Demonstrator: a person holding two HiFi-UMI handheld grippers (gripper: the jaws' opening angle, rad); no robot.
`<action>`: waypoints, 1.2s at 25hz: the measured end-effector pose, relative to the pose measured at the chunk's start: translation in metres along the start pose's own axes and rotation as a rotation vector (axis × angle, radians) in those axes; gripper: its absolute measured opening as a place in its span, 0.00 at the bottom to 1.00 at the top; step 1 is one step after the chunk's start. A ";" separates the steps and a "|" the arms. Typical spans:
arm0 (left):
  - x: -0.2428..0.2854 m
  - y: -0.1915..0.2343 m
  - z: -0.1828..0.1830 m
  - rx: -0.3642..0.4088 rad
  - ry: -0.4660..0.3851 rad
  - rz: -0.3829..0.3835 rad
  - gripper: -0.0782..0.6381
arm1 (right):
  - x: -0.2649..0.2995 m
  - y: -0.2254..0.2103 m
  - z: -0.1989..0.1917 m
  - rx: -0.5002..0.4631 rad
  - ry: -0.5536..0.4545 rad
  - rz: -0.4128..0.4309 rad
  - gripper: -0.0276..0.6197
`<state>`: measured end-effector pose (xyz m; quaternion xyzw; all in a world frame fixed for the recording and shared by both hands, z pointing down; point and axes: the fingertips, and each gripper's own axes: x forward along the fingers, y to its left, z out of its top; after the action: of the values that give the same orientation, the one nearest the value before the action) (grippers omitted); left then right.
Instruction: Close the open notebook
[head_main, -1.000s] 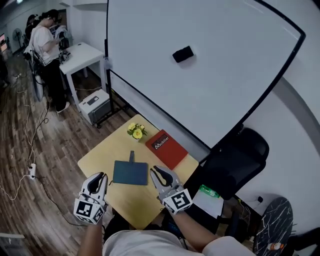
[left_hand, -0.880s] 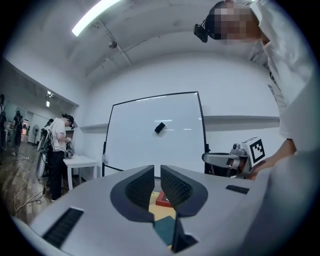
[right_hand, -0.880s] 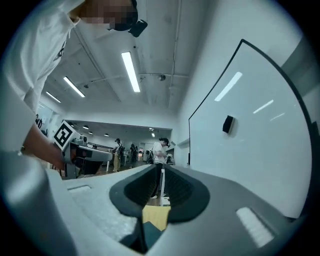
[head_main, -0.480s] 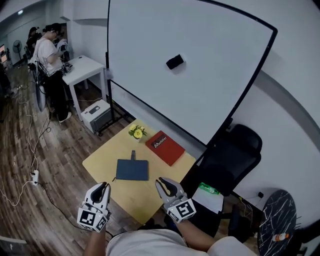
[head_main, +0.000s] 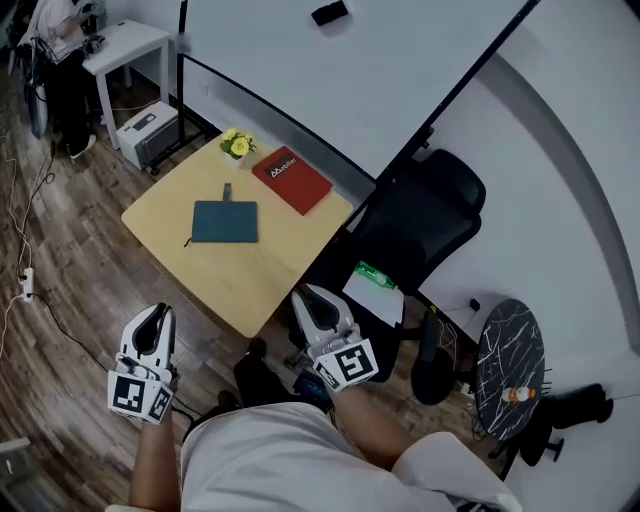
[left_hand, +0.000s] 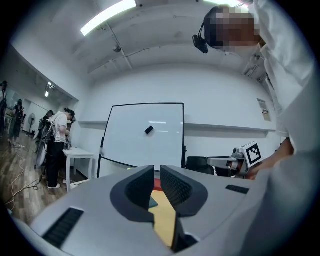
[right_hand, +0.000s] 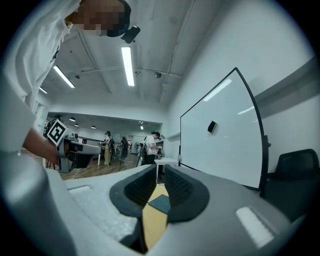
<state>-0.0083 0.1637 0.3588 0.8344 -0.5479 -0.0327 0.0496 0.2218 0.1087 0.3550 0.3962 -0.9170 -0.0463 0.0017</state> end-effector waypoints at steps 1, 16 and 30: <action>-0.012 -0.005 -0.005 -0.004 0.007 0.001 0.17 | -0.010 0.008 0.000 -0.002 0.005 0.000 0.12; -0.093 -0.061 -0.014 0.009 -0.001 0.071 0.17 | -0.097 0.035 0.018 0.018 -0.032 0.040 0.12; -0.097 -0.171 -0.036 0.024 0.027 0.112 0.17 | -0.209 0.018 -0.010 0.037 0.027 0.080 0.12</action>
<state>0.1128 0.3219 0.3746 0.8032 -0.5936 -0.0121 0.0489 0.3524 0.2727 0.3738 0.3596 -0.9328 -0.0237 0.0087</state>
